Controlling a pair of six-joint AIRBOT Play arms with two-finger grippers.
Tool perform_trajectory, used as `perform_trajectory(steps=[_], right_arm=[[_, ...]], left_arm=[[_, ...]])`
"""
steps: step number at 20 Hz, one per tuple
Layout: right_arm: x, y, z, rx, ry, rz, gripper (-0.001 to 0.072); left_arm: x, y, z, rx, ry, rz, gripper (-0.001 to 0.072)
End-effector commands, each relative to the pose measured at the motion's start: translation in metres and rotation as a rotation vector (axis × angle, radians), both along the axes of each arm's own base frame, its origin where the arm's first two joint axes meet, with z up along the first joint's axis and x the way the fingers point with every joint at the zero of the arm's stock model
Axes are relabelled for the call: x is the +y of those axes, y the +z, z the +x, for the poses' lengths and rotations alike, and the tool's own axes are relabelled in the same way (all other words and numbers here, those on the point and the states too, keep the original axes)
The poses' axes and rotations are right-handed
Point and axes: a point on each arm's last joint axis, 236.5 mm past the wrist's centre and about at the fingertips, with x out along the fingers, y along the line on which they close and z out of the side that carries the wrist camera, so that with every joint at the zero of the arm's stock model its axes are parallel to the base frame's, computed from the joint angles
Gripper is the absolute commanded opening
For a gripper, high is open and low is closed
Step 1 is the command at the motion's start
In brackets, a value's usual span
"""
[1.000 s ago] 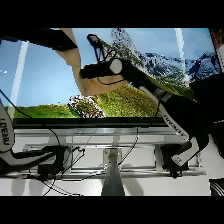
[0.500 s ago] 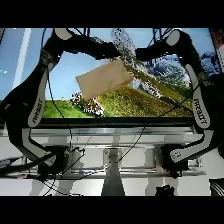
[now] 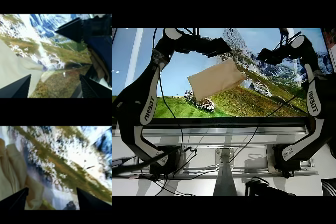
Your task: Fold the clothes and pants, and hang the long-sleeved shirts on hangers.
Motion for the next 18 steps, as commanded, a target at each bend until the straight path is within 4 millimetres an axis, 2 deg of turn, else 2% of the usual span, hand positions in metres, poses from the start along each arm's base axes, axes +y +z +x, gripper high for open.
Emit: perform_trajectory(steps=[1, 4, 7, 11, 12, 13, 14, 16, 17, 18], right_arm=[[0.064, -0.025, -0.028, 0.196, 0.051, 0.255, 0.0696], [0.11, -0.042, -0.047, 0.24, 0.129, 0.263, 0.0696], [0.157, -0.046, -0.065, 0.196, 0.26, 0.235, 0.0695], [0.199, -0.053, -0.07, 0.098, 0.33, 0.167, 0.0683], [0.204, -0.054, -0.068, 0.075, 0.332, 0.154, 0.0639], [0.206, -0.053, -0.067, 0.057, 0.335, 0.14, 0.0356], [0.206, -0.05, -0.062, 0.034, 0.327, 0.13, 0.0012], [0.191, -0.038, -0.042, -0.041, 0.294, 0.093, 0.0012], [0.179, -0.029, -0.032, -0.08, 0.279, 0.065, 0.0012], [0.161, -0.019, -0.021, -0.12, 0.265, 0.027, 0.0012]], left_arm=[[0.001, 0.001, -0.008, 0.019, -0.032, -0.002, 0.0696], [0.001, 0.0, -0.013, 0.031, -0.05, 0.0, 0.0696], [0.001, -0.001, -0.016, 0.036, -0.061, 0.002, 0.0696], [0.011, 0.0, -0.009, 0.015, -0.05, 0.007, 0.0696], [0.016, 0.001, -0.006, 0.003, -0.045, 0.009, 0.0696], [0.022, 0.004, -0.003, -0.012, -0.04, 0.01, 0.0696], [0.029, 0.01, 0.0, -0.025, -0.027, 0.009, 0.0687], [0.046, 0.027, 0.006, -0.059, 0.006, 0.007, 0.0551], [0.054, 0.038, 0.007, -0.08, 0.022, 0.003, 0.0505], [0.062, 0.051, 0.007, -0.105, 0.036, 0.001, 0.0427]])
